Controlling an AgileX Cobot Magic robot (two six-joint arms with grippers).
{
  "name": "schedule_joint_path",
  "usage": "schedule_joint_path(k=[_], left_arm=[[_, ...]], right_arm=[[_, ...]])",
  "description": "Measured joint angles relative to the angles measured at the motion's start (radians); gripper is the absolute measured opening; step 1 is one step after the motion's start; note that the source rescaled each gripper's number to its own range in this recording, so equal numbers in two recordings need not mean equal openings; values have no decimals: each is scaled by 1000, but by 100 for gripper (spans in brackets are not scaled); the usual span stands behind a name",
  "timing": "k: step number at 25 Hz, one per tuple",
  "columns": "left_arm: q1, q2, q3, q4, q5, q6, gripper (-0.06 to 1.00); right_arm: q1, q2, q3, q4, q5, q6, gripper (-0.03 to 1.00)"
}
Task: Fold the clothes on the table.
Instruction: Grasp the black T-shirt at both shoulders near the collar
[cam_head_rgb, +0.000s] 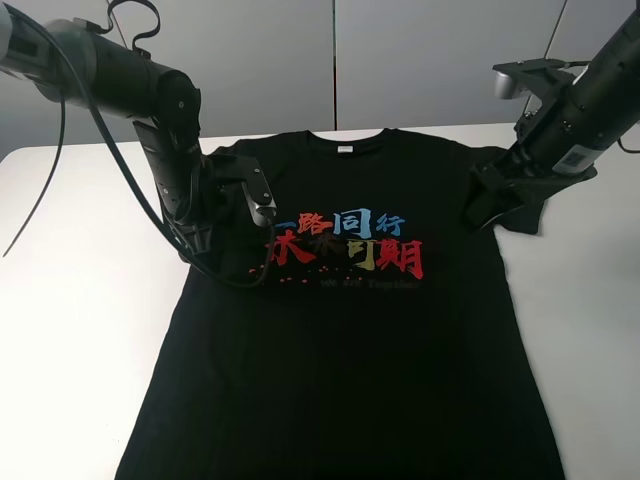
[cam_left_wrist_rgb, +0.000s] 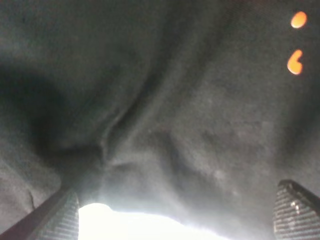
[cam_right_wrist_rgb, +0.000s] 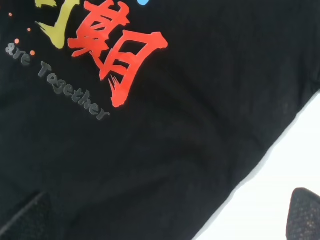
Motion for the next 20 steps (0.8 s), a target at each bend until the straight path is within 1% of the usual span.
schedule_joint_path(k=[10, 12, 13, 15, 16, 20], left_arm=[[0, 36, -4, -6, -14, -4, 100], [0, 39, -7, -6, -11, -4, 98], [0, 42, -9, -6, -5, -4, 95], [0, 48, -13, -8, 5, -4, 83], [0, 50, -13, -8, 7, -4, 74], [0, 50, -13, -6, 8, -4, 33]], right_arm=[[0, 0, 0, 0, 0, -12, 100], [0, 0, 0, 0, 0, -20, 100], [0, 0, 0, 0, -2, -20, 100], [0, 0, 0, 2, -4, -22, 100], [0, 0, 0, 2, -4, -22, 100], [0, 0, 0, 2, -4, -22, 100]])
